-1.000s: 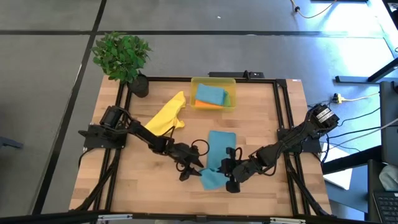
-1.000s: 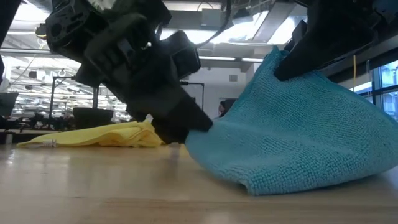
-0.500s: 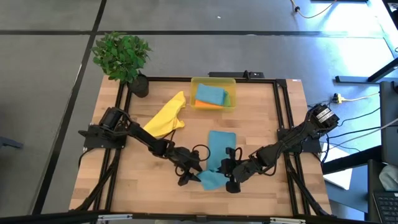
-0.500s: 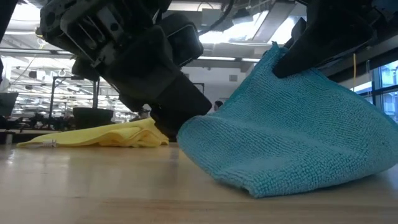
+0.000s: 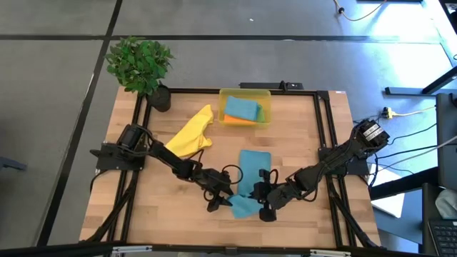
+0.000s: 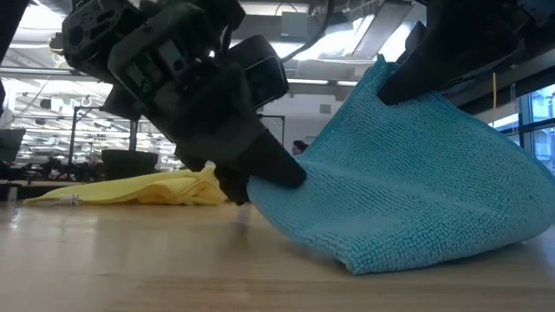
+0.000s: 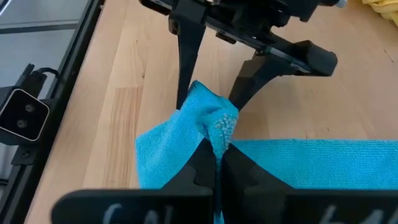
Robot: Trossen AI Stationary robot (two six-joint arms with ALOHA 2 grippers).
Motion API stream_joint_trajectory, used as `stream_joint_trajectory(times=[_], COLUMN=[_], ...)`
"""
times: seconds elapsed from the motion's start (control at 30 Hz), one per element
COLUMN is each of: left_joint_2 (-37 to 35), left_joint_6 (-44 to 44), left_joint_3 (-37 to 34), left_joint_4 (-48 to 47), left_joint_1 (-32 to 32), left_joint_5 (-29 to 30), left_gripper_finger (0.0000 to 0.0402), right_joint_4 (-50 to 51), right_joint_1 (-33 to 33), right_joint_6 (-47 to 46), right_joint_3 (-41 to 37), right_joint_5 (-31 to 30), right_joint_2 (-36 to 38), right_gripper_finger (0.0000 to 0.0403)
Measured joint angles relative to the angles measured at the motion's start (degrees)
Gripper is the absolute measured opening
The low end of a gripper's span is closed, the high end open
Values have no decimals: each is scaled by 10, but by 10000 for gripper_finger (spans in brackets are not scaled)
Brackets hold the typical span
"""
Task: Fold microfiber towels
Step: Fold the blue microfiber cloth
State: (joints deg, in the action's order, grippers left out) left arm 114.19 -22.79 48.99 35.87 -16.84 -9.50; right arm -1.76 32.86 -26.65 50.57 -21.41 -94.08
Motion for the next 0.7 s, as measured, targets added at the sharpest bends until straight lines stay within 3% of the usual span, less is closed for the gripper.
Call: stream_joint_trajectory(times=[0.2, 0.47, 0.7], left_joint_2=[0, -2, -19], left_joint_6=[5, 28, 38], left_joint_3=[0, -1, 7], left_joint_4=[-5, -6, -16], left_joint_1=[-5, -7, 0], left_joint_5=[6, 9, 0], left_gripper_finger=[168, 16, 2], right_joint_4=[-1, -1, 1], right_joint_1=[0, 1, 1], right_joint_6=[1, 1, -27], right_joint_3=[0, 0, 0], right_joint_5=[0, 0, 18], right_joint_2=[0, 0, 0], right_gripper_finger=[3, 3, 7])
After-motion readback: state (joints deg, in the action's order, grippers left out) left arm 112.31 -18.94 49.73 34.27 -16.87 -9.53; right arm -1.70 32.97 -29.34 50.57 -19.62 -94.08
